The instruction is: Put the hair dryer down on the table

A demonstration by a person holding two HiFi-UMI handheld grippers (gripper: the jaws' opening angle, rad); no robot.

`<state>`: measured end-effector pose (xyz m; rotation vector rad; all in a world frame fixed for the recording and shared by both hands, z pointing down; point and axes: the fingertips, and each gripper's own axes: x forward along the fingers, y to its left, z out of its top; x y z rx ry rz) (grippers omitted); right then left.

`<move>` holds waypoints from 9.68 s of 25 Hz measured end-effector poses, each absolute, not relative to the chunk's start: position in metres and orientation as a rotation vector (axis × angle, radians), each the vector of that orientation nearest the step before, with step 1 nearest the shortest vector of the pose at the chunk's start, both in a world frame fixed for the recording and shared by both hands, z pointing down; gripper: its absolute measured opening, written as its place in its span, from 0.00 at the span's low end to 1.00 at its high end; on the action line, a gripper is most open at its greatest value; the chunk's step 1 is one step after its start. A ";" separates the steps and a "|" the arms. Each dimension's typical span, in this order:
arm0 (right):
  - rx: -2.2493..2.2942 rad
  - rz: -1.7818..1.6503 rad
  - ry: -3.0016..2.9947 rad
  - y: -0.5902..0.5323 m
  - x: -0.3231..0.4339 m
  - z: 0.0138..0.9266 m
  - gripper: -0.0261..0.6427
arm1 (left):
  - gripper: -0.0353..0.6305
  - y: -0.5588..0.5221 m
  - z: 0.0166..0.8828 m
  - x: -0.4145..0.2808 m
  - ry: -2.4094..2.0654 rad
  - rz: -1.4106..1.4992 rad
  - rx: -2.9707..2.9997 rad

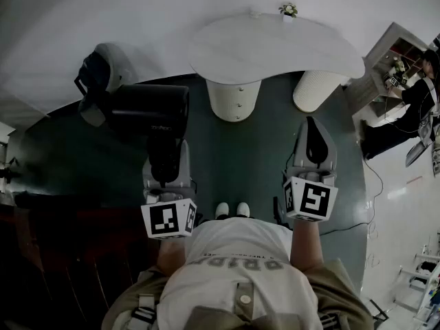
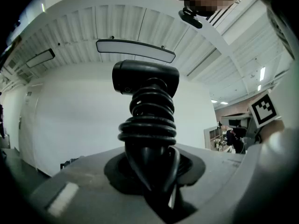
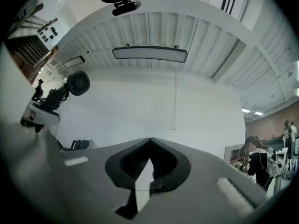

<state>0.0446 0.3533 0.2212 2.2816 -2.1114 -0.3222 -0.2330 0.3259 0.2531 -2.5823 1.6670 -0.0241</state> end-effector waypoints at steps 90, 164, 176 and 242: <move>2.363 -0.155 -2.134 0.185 0.134 0.235 0.49 | 0.25 0.126 0.257 -0.157 1.560 -0.050 -2.625; 2.276 -0.086 -2.146 -0.080 0.232 0.250 0.49 | 0.25 -0.117 0.278 -0.058 1.599 -0.125 -2.635; 2.229 -0.060 -2.217 -0.131 0.281 0.253 0.49 | 0.25 -0.156 0.285 -0.007 1.657 -0.171 -2.617; 0.921 -0.030 -2.405 -0.180 0.062 0.382 0.60 | 0.25 -0.151 0.501 -0.006 1.108 -1.017 -3.018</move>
